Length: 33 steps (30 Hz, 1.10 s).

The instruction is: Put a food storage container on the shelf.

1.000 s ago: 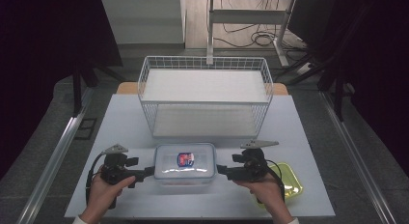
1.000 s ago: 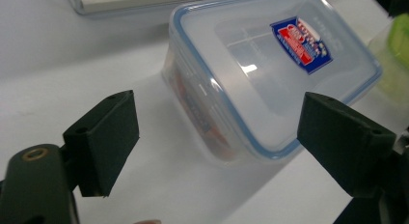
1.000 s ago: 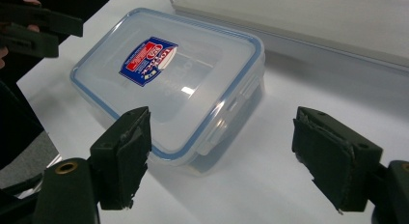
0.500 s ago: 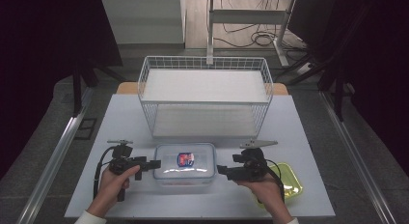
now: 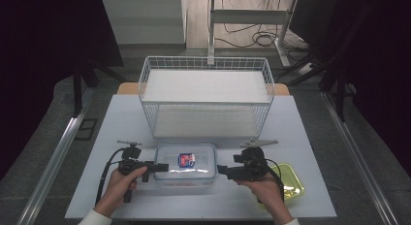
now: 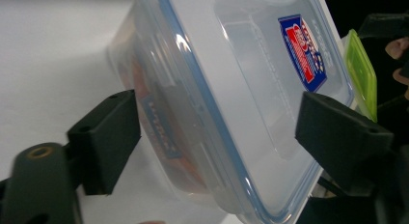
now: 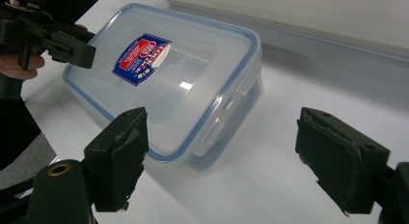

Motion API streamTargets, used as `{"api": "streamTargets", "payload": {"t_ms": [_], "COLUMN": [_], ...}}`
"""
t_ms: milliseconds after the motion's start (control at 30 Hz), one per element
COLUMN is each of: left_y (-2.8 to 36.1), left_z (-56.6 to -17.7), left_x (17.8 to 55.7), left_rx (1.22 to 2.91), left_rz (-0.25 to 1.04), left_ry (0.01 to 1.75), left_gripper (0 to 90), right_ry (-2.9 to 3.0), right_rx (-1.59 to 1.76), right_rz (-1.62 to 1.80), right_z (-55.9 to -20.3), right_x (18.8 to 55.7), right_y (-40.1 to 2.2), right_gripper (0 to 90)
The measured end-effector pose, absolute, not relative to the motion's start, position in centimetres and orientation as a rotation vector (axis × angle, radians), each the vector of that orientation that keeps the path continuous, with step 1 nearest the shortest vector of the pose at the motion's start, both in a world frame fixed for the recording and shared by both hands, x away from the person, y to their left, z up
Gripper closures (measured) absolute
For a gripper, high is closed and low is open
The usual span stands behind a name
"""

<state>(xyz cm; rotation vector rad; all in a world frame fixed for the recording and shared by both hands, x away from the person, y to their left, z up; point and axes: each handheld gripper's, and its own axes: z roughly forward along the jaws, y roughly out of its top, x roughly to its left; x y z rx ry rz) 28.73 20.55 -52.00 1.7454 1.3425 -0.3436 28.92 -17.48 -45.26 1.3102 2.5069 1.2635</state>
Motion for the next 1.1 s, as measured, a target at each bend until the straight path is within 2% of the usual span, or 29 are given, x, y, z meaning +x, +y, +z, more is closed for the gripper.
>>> {"api": "streamTargets", "payload": {"t_ms": [200, 367, 1100], "left_y": [21.0, 21.0, 20.9], "left_z": [-52.1, -52.0, -51.8], "left_x": [28.6, 28.5, 28.0], "left_rx": [1.717, 1.722, 1.743], "left_rz": [-0.362, -0.345, -0.303], "left_ry": [1.329, 1.325, 1.300], "left_gripper": [24.8, 27.0, 27.6], "right_ry": [2.502, 2.519, 2.593], "right_rx": [1.445, 1.479, 1.661], "right_rz": [1.301, 1.260, 1.160], "right_z": [-45.4, -45.6, -48.1], "right_x": [29.9, 30.4, 32.7], "right_y": [-17.5, -16.6, -13.7], "right_gripper": [17.3, 16.4, 17.8]}}
